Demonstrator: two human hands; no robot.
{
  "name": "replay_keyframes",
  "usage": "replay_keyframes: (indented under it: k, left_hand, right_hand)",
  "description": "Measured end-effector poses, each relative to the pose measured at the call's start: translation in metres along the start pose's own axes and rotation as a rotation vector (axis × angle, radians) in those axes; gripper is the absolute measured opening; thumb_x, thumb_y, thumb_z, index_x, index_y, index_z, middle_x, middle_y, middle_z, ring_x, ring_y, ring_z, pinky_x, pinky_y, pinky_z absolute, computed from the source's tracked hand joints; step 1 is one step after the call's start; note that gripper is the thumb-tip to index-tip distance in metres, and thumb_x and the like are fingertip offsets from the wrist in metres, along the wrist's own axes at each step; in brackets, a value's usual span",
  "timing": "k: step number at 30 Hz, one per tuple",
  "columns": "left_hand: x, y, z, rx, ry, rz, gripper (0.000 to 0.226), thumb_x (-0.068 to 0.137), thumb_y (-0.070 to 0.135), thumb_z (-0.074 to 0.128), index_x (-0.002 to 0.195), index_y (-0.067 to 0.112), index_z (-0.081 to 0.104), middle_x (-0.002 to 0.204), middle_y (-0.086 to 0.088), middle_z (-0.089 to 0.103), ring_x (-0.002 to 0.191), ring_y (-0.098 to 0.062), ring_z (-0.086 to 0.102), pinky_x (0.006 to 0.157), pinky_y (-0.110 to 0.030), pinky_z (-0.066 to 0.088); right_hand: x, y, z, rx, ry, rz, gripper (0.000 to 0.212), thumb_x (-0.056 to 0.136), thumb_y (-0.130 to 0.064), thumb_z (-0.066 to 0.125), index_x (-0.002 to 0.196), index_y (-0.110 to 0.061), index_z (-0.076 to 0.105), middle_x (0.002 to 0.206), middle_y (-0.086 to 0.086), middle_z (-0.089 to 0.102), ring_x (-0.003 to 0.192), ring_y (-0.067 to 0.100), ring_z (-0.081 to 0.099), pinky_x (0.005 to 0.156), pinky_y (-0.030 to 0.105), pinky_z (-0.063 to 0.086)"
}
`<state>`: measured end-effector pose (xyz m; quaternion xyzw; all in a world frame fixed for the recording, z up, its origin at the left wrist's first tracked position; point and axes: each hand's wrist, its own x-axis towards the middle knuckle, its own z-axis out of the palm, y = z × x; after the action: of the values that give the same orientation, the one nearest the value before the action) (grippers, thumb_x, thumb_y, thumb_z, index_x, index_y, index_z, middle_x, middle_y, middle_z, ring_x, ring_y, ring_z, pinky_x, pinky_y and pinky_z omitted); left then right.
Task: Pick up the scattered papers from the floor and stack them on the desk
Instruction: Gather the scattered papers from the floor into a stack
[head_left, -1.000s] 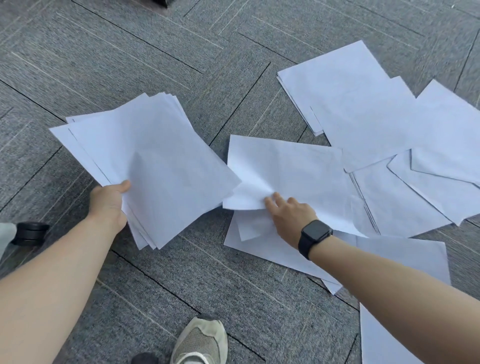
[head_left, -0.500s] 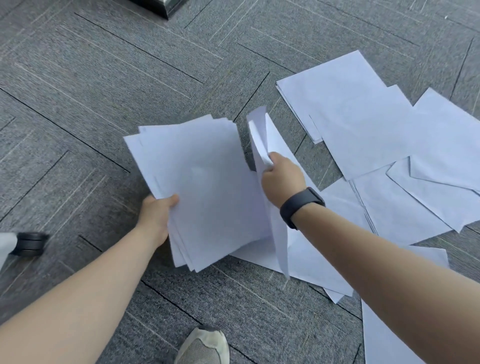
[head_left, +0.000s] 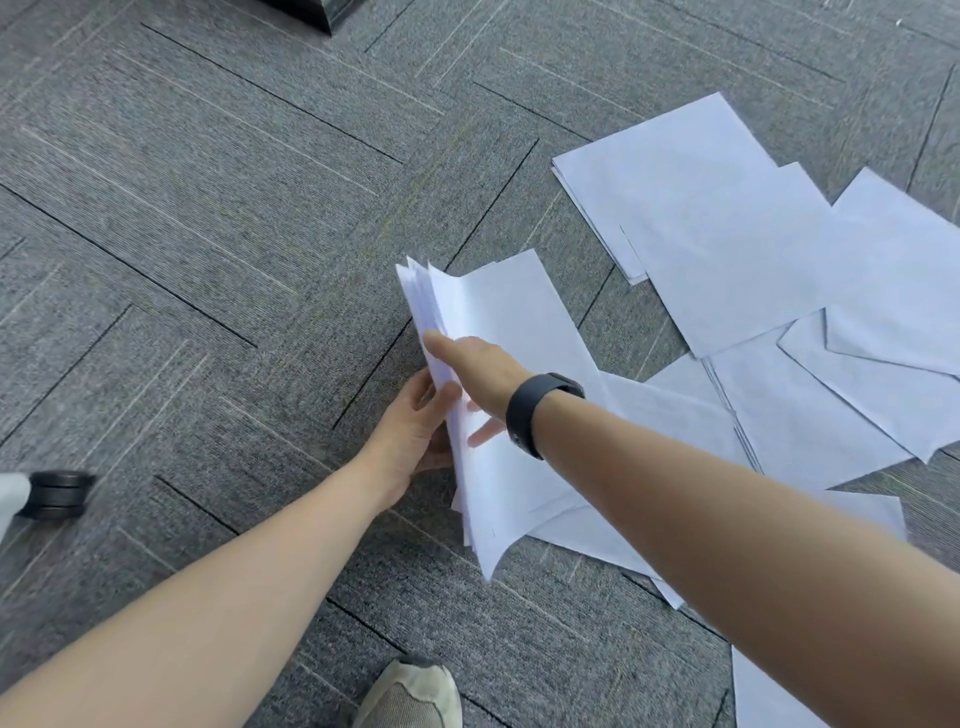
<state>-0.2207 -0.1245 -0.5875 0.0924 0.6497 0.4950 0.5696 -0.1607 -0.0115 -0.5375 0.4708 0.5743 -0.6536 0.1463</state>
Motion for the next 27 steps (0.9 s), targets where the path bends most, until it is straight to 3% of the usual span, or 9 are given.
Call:
replay_keyframes:
  k: [2, 4, 8, 11, 13, 16, 19, 23, 27]
  left_hand:
    - [0.0, 0.0, 0.001, 0.023, -0.014, 0.019, 0.06, 0.074, 0.053, 0.072, 0.129, 0.042, 0.052, 0.124, 0.01, 0.067, 0.113, -0.009, 0.063, 0.084, -0.042, 0.051]
    - [0.002, -0.001, 0.003, -0.007, 0.028, -0.018, 0.051, 0.074, 0.044, 0.07, 0.123, 0.039, 0.06, 0.122, 0.008, 0.068, 0.117, -0.015, 0.061, 0.093, -0.046, 0.047]
    - [0.011, -0.005, 0.004, -0.009, 0.256, -0.092, 0.036, 0.076, 0.034, 0.07, 0.11, 0.024, 0.07, 0.109, 0.001, 0.073, 0.109, -0.024, 0.065, 0.092, -0.041, 0.049]
    - [0.023, -0.01, 0.006, 0.09, 0.42, -0.099, 0.059, 0.065, 0.04, 0.082, 0.115, 0.014, 0.066, 0.105, -0.001, 0.073, 0.096, -0.02, 0.067, 0.075, -0.032, 0.052]
    - [0.029, -0.012, 0.007, 0.106, 0.488, -0.129, 0.072, 0.054, 0.041, 0.084, 0.115, 0.007, 0.065, 0.105, -0.007, 0.072, 0.094, -0.025, 0.068, 0.081, -0.037, 0.056]
    - [0.04, -0.014, 0.006, 0.094, 0.475, -0.146, 0.07, 0.05, 0.033, 0.083, 0.111, 0.003, 0.066, 0.105, -0.013, 0.071, 0.092, -0.03, 0.069, 0.087, -0.048, 0.056]
    - [0.047, -0.013, 0.008, 0.096, 0.46, -0.138, 0.048, 0.067, 0.016, 0.082, 0.11, 0.001, 0.066, 0.104, -0.014, 0.071, 0.091, -0.031, 0.069, 0.087, -0.05, 0.056]
    - [0.05, -0.011, 0.013, 0.015, 0.43, -0.116, 0.034, 0.074, 0.009, 0.077, 0.105, 0.002, 0.066, 0.101, -0.014, 0.071, 0.09, -0.031, 0.069, 0.087, -0.049, 0.055]
    - [0.048, -0.009, 0.02, -0.089, 0.343, -0.086, 0.025, 0.074, 0.008, 0.079, 0.097, 0.009, 0.069, 0.102, -0.01, 0.073, 0.091, -0.026, 0.07, 0.087, -0.041, 0.054]
  right_hand:
    - [0.0, 0.004, -0.002, 0.05, -0.073, 0.007, 0.067, 0.091, -0.065, 0.036, 0.143, -0.023, 0.038, 0.133, 0.001, 0.047, 0.114, 0.027, 0.049, 0.075, 0.052, 0.059]
    - [0.003, 0.011, -0.002, 0.075, -0.101, 0.024, 0.072, 0.09, -0.068, 0.031, 0.145, -0.022, 0.036, 0.142, 0.006, 0.047, 0.122, 0.027, 0.048, 0.081, 0.048, 0.057]
    - [0.006, 0.022, -0.007, 0.031, -0.107, 0.032, 0.061, 0.096, -0.056, 0.034, 0.142, -0.018, 0.042, 0.139, 0.005, 0.049, 0.109, 0.024, 0.056, 0.089, 0.041, 0.051]
    - [0.006, 0.03, -0.021, 0.031, -0.074, -0.011, 0.035, 0.097, -0.034, 0.044, 0.125, -0.016, 0.056, 0.12, 0.005, 0.061, 0.095, 0.024, 0.062, 0.088, 0.039, 0.051]
    - [0.009, 0.038, -0.035, 0.11, 0.038, -0.046, 0.025, 0.094, -0.018, 0.046, 0.113, -0.015, 0.062, 0.106, 0.008, 0.067, 0.082, 0.025, 0.062, 0.074, 0.034, 0.051]
    - [0.012, 0.056, -0.07, -0.003, 0.365, -0.094, 0.029, 0.088, -0.008, 0.046, 0.108, -0.018, 0.064, 0.104, 0.008, 0.067, 0.084, 0.026, 0.06, 0.068, 0.027, 0.045]
    - [0.018, 0.084, -0.115, -0.41, 0.581, -0.009, 0.041, 0.087, -0.019, 0.047, 0.127, -0.023, 0.055, 0.126, 0.007, 0.055, 0.113, 0.029, 0.053, 0.087, 0.033, 0.046]
    - [0.029, 0.105, -0.139, -0.41, 0.573, 0.064, 0.039, 0.079, -0.026, 0.052, 0.117, -0.02, 0.058, 0.121, 0.012, 0.055, 0.106, 0.035, 0.056, 0.08, 0.035, 0.047]
    - [0.032, 0.103, -0.138, -0.404, 0.547, 0.065, 0.04, 0.083, -0.022, 0.061, 0.123, -0.019, 0.056, 0.13, 0.009, 0.047, 0.112, 0.033, 0.054, 0.087, 0.034, 0.048]
